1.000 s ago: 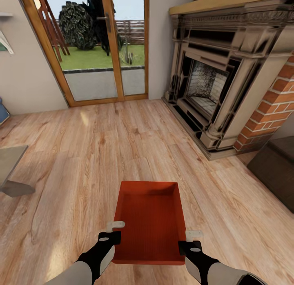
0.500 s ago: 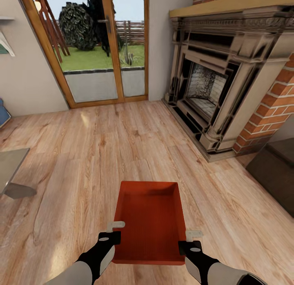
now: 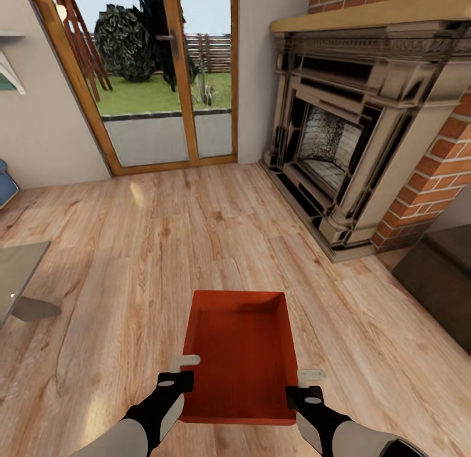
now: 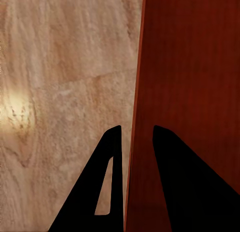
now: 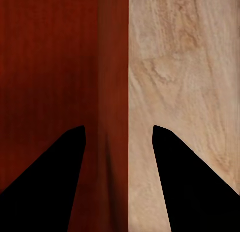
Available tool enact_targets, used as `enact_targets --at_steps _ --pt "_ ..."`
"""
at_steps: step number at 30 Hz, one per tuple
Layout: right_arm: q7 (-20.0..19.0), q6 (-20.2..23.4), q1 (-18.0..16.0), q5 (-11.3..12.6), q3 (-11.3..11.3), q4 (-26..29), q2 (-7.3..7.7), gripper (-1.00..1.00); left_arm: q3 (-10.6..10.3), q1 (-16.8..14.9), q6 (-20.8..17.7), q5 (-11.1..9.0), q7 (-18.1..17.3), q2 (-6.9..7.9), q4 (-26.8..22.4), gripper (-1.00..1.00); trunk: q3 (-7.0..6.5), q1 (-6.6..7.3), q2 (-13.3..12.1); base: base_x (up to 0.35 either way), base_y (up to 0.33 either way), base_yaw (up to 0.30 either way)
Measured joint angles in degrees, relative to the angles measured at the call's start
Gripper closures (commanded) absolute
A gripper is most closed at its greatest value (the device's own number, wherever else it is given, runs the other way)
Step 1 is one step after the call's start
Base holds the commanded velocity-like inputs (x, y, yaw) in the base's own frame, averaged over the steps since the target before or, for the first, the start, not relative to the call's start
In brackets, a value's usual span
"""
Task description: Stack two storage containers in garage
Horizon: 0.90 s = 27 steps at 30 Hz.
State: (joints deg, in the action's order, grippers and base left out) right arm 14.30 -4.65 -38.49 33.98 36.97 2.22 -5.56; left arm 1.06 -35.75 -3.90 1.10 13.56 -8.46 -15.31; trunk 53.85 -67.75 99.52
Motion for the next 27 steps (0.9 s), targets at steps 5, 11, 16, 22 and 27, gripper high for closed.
enact_targets --at_steps 5,11,16,22,27 --pt "0.0 0.0 0.0 0.0 0.0 0.0 0.0 1.0 0.0 0.0 0.0 0.0 0.0 0.0 0.0 1.0 -0.9 1.1 -2.0 0.0 0.0 0.0" --pt "0.0 0.0 0.0 0.0 0.0 0.0 0.0 1.0 0.0 0.0 0.0 0.0 0.0 0.01 0.0 1.0 -1.97 2.42 -4.4 0.0 0.0 0.0" --pt "0.0 0.0 0.0 0.0 0.0 0.0 0.02 1.0 0.0 0.0 0.0 0.0 0.0 -0.01 0.0 1.0 -2.87 3.51 -6.4 0.0 0.0 0.0" --pt "0.0 0.0 0.0 0.0 0.0 0.0 0.0 1.0 0.0 0.0 0.0 0.0 0.0 0.0 0.0 1.0 -3.95 4.83 -8.8 0.0 0.0 0.0" --pt "0.0 -1.2 0.0 1.0 0.5 -0.3 -0.04 1.0 0.0 0.0 0.0 0.8 0.0 -0.11 -0.4 1.0 -4.85 5.93 -10.8 0.0 0.0 0.0"
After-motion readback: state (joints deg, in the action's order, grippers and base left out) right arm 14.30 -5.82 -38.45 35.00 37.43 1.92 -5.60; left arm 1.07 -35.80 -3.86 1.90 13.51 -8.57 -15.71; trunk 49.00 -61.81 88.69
